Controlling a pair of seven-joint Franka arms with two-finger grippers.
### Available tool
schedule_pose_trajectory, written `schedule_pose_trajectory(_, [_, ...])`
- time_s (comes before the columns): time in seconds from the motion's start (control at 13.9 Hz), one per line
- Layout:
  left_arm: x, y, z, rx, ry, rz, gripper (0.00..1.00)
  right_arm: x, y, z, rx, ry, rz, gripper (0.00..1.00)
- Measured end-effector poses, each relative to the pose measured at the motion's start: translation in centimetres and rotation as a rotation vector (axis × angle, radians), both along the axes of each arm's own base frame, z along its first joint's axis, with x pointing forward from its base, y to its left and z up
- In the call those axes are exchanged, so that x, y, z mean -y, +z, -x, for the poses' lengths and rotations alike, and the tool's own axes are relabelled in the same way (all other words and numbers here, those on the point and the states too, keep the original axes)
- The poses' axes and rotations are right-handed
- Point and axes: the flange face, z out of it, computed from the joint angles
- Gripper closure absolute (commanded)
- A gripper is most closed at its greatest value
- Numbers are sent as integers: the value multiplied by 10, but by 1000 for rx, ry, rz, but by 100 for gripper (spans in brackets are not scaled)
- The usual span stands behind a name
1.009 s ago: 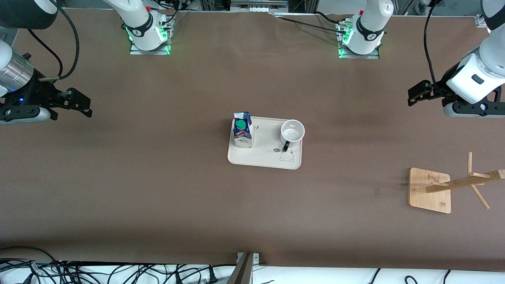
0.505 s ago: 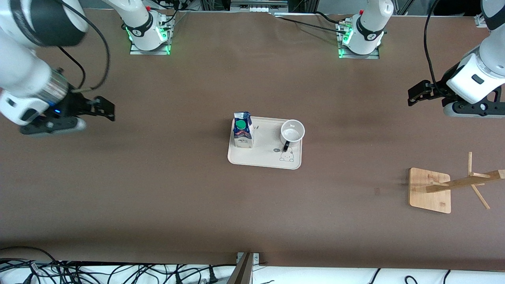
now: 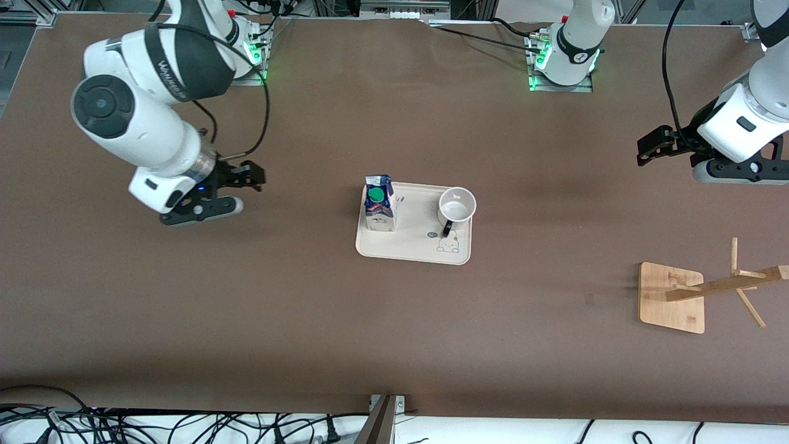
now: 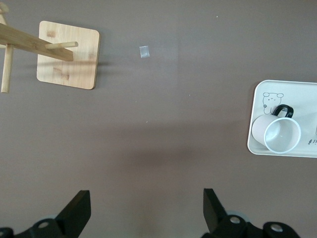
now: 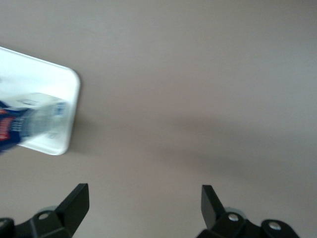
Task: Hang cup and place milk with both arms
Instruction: 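Reach the right gripper toward the milk carton on the tray, then close the right gripper on the milk carton's top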
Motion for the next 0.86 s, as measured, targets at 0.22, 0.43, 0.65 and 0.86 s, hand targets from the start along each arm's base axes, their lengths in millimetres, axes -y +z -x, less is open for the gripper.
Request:
schedule_pose_trajectory(0.22, [0,0,0,0,0,0,0,-80,-24,19,6,-127,-33,0])
schedule_pose_trajectory(0.43, [1,0,0,-1,-2,0,0,-171,-54,49,26,-208,-25,0])
schedule_pose_trajectory(0.65, [3,-1,2,-19,-5,-1,0,-222,-86,65,48,-214,-25,0])
schedule_pose_trajectory(0.86, [16,-3,6,-40,-28,-2,0,-218,-96,59,51,-222,-12,0])
